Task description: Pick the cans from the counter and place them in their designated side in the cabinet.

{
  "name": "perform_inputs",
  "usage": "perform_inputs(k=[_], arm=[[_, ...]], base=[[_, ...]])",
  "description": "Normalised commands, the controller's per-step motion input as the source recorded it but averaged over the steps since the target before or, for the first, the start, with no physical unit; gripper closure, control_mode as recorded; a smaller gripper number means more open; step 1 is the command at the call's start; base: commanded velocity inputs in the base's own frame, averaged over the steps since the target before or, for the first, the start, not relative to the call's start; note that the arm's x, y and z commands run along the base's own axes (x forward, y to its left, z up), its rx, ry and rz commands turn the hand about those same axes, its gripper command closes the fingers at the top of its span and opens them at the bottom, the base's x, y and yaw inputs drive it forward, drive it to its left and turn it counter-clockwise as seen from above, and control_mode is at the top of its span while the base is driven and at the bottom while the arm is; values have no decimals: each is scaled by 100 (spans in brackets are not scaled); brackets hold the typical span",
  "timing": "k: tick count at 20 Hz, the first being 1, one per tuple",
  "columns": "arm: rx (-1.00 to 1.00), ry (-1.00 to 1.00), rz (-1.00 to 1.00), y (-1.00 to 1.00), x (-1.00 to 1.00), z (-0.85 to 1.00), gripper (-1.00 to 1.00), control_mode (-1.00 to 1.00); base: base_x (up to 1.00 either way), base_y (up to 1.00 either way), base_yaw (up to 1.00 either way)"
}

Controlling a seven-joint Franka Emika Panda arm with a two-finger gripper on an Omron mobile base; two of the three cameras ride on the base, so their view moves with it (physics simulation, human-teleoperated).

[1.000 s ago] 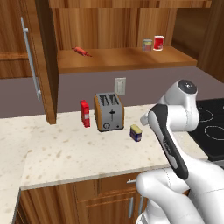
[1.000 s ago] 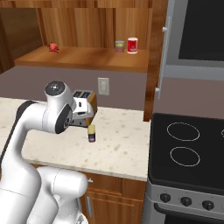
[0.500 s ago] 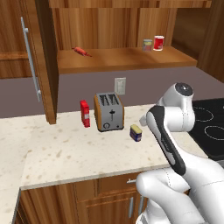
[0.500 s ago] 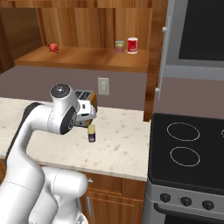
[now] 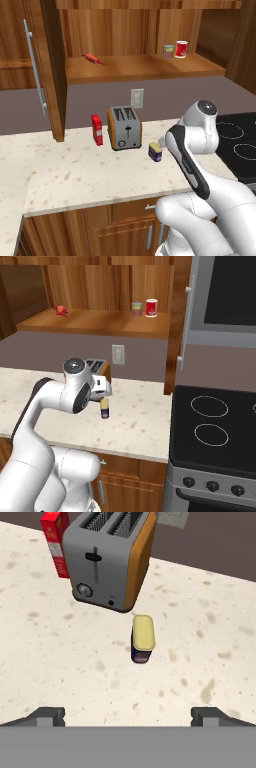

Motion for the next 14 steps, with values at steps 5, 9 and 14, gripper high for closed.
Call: perform_inputs(k=[5,9,14], arm=[[2,0,-1,0,10,-26,-100,-100],[0,1,0,0,14,-20,-100,-100],[0,0,0,0,16,-11,-100,-100]], base=[[0,0,0],[0,0,0],[0,0,0]])
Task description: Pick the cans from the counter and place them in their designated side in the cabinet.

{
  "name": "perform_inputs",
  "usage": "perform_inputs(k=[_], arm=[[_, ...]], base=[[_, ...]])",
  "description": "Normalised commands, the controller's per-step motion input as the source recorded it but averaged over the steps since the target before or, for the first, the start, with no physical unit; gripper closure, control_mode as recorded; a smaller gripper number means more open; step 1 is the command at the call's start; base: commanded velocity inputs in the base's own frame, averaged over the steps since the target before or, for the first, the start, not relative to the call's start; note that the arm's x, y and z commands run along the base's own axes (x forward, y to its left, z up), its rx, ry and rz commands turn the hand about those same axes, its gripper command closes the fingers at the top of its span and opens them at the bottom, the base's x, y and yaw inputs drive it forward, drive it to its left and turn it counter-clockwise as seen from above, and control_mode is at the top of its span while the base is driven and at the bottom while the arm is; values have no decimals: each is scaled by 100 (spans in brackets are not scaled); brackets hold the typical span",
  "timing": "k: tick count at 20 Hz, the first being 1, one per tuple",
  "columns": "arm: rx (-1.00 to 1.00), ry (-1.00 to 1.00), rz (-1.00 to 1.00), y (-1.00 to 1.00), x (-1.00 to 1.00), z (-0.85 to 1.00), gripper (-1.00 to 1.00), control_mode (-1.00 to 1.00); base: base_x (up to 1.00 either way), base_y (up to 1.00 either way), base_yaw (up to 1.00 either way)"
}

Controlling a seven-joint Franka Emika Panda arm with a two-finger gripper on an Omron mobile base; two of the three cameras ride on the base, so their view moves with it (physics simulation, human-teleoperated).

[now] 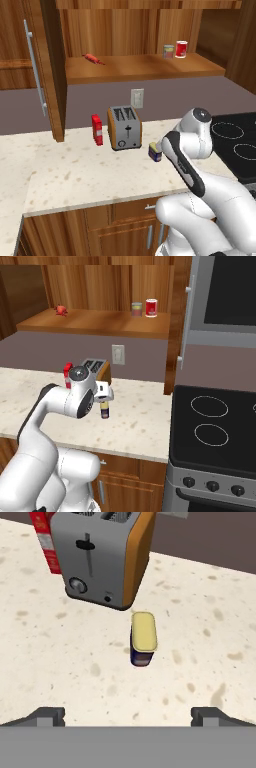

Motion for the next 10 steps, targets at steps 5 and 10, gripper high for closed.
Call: perform_inputs(k=[5,10], arm=[[0,1,0,0,17,-11,-100,-100],[0,3,0,0,17,-11,-100,-100]], base=[[0,0,0],[0,0,0]])
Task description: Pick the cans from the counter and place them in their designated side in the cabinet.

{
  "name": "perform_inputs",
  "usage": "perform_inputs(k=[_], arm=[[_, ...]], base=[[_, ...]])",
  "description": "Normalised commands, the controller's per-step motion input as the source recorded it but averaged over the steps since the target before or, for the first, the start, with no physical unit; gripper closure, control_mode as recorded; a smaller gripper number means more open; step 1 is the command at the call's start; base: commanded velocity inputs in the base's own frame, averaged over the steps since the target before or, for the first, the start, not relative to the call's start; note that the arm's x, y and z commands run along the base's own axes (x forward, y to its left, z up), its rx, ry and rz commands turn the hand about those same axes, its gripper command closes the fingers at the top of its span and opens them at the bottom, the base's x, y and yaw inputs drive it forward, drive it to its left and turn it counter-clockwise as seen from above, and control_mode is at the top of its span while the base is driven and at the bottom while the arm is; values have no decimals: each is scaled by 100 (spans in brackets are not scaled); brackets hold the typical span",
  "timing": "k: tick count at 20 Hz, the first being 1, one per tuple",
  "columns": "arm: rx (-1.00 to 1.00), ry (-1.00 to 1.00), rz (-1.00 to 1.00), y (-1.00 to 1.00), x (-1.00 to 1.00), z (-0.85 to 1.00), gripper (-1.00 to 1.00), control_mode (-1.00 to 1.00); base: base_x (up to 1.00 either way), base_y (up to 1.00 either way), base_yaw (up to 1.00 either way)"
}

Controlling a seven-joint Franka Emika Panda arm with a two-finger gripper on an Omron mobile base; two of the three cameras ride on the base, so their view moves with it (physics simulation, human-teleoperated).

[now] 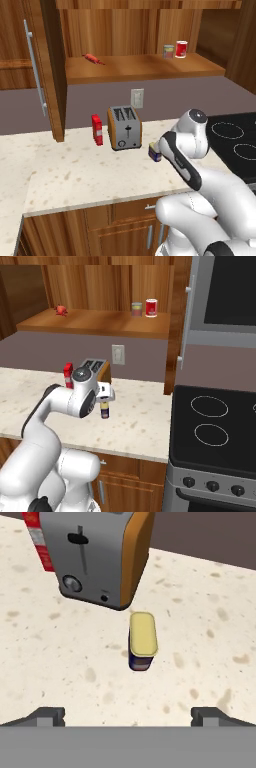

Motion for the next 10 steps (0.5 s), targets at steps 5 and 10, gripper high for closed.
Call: perform_inputs(k=[5,10], arm=[[0,6,0,0,16,-12,-100,-100],[0,4,0,0,14,-11,-100,-100]], base=[[0,0,0],[0,0,0]])
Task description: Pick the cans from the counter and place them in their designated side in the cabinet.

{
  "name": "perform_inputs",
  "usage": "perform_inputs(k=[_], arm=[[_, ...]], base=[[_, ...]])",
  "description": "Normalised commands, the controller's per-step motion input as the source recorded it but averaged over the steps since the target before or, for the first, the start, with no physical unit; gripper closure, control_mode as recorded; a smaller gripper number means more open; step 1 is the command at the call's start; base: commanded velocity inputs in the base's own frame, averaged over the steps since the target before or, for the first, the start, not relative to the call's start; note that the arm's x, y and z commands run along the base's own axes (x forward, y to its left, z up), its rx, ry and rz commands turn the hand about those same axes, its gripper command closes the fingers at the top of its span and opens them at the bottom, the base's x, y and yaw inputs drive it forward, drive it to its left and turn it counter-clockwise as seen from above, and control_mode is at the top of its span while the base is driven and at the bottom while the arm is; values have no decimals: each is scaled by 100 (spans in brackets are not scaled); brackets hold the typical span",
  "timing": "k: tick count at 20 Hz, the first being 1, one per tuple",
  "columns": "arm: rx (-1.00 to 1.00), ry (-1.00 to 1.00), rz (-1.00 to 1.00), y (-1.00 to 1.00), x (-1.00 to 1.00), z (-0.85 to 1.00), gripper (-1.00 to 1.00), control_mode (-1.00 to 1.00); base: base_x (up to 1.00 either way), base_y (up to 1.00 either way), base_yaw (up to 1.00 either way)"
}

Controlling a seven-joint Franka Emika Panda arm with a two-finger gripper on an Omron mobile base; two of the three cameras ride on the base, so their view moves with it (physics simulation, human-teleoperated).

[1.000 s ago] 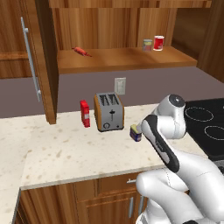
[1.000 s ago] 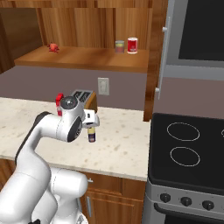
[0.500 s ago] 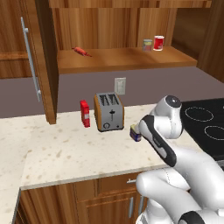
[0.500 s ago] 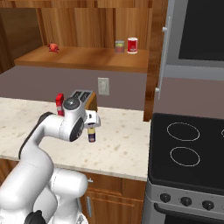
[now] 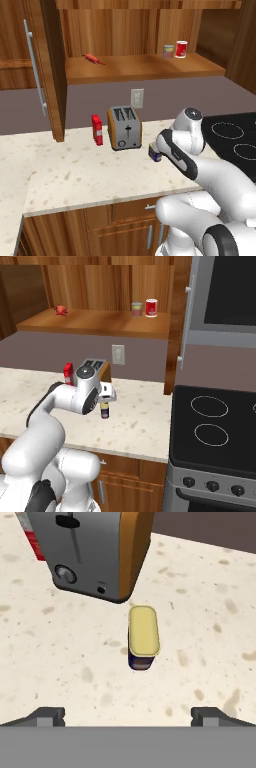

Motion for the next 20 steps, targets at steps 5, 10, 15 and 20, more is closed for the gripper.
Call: perform_inputs(k=[5,10,15,20], arm=[[0,1,0,0,15,-13,-100,-100],[0,1,0,0,12,-16,-100,-100],[0,1,0,0,10,-17,-100,-100],[0,1,0,0,11,-15,-100,-100]], base=[[0,0,0],[0,0,0],[0,0,0],[0,0,0]])
